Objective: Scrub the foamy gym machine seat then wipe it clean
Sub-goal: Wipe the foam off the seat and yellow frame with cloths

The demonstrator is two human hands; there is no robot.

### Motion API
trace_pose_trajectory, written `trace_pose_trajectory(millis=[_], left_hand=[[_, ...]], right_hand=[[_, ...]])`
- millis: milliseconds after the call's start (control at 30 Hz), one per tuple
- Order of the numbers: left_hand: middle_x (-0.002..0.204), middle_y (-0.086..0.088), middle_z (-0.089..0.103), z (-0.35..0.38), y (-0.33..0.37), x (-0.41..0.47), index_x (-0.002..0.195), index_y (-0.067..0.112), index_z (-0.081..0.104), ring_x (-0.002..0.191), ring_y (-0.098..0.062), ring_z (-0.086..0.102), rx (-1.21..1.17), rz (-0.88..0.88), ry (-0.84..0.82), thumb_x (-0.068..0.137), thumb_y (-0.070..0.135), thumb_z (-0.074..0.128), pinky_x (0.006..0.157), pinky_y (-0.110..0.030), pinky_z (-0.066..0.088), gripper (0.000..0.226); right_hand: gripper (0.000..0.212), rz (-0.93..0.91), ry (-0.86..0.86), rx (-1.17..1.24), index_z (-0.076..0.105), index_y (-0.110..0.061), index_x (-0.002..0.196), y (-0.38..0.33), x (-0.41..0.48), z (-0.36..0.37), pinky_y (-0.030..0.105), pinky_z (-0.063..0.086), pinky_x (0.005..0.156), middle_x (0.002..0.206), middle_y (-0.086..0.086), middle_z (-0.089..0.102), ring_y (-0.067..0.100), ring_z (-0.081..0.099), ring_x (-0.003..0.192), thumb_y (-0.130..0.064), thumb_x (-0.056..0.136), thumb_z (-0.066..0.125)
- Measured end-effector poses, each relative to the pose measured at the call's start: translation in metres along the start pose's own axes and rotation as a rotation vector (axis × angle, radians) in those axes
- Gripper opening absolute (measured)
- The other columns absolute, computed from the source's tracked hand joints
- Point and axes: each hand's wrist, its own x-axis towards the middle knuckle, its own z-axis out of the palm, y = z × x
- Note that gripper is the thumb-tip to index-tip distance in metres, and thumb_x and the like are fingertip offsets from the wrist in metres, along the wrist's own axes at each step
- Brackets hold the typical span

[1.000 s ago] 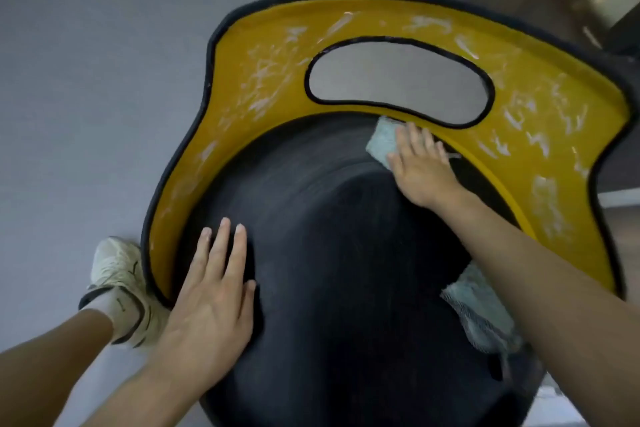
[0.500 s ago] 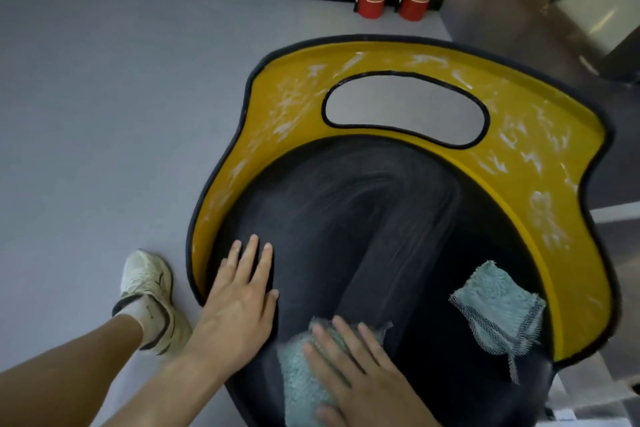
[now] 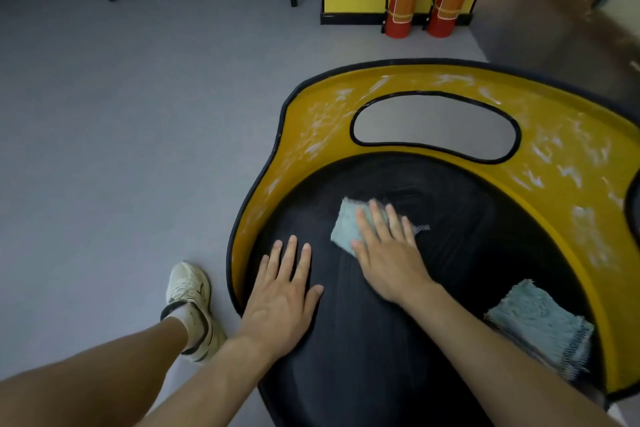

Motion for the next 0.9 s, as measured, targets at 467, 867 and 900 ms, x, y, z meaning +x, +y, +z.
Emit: trace_pose_trajectory(millis=[467, 867, 900], left_hand=[[0.168, -0.014, -0.009, -0.025, -0.008, -0.047, 0.159, 0.012, -0.005, 0.154, -0.031, -0.016, 0.248, 0.079, 0.182, 0.104, 0.056, 0.029, 0.126, -0.049, -0.004, 0.079], [0.166, -0.002, -0.022, -0.087, -0.102, 0.006, 0.159, 0.015, -0.015, 0.152, -0.016, -0.024, 0.303, 0.152, 0.094, 0.090, 0.085, 0.014, 0.126, -0.040, -0.006, 0.103], [0.166, -0.001, -0.023, -0.087, -0.107, 0.006, 0.159, 0.016, -0.017, 0.152, -0.014, -0.025, 0.301, 0.173, 0.070, 0.087, 0.088, 0.015, 0.126, -0.040, -0.005, 0.106]], right_hand=[[0.068, -0.217, 0.075, -0.068, 0.018, -0.020, 0.162, -0.023, -0.132, 0.049, 0.051, 0.005, 0.119, 0.170, 0.007, 0.011, 0.031, 0.007, 0.156, -0.057, 0.105, 0.024], [0.067, -0.129, 0.176, 0.278, 0.009, -0.024, 0.162, -0.081, -0.029, 0.025, 0.046, -0.007, 0.125, 0.170, 0.002, 0.007, 0.028, 0.003, 0.157, -0.048, 0.101, -0.001], [0.070, -0.106, 0.190, 0.354, 0.006, -0.026, 0.162, -0.089, -0.023, 0.021, 0.046, -0.008, 0.125, 0.171, 0.000, 0.002, 0.026, 0.000, 0.157, -0.050, 0.098, -0.007]])
